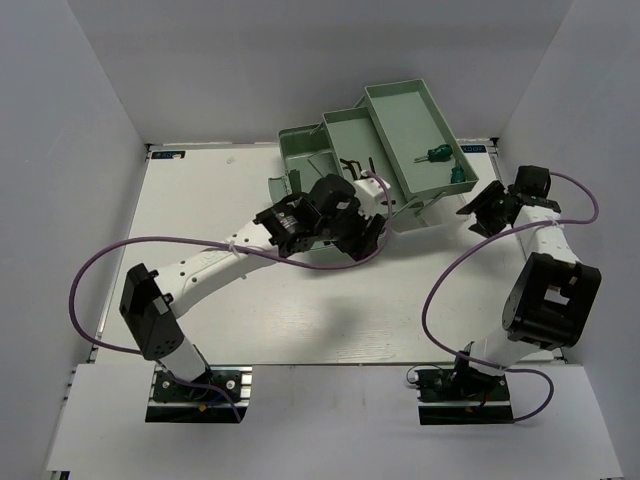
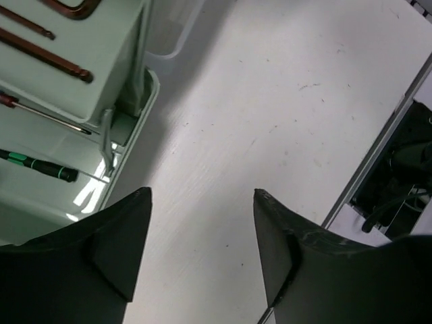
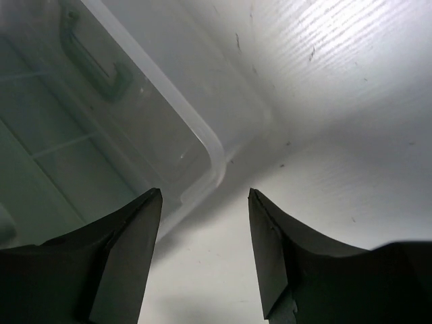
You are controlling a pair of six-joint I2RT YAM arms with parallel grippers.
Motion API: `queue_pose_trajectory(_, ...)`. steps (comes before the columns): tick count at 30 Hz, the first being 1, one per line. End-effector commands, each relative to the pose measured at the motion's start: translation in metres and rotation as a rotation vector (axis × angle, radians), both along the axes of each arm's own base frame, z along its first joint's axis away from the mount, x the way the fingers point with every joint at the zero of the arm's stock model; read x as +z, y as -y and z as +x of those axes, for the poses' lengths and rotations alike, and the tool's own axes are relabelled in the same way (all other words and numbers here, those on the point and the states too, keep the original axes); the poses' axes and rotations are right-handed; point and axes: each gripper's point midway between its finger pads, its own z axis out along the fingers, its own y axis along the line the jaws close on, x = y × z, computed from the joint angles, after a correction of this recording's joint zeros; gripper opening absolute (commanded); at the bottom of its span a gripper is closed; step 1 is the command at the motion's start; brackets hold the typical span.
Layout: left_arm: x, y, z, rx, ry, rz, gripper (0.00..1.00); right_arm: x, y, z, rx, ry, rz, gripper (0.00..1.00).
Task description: Sort the tools into containers
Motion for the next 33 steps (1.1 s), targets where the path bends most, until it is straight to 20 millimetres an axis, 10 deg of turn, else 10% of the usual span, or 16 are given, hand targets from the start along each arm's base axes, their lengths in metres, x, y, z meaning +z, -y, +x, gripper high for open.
queue_pose_trajectory(1,0.005,0.007,-0.007,-0.021,0.051,0.021,0.73,0.028,0.005,0.029,-0.020,0.106,-0.004,0.60)
queue_pose_trajectory(10,0.001,0.056,-0.011,-0.125,0.121,0.057,0.75,-0.006,0.009,0.030,0.067,-0.019,-0.109,0.42)
queue_pose_trajectory(18,-0.001,0.107,-0.007,-0.239,0.206,0.013,0.76,-0.009,-0.021,0.020,0.234,-0.043,-0.071,0.07)
queue_pose_trajectory(33,-0.027,0.145,0.012,-0.335,0.359,-0.027,0.86,0.006,-0.068,0.006,0.402,-0.030,0.016,0.00)
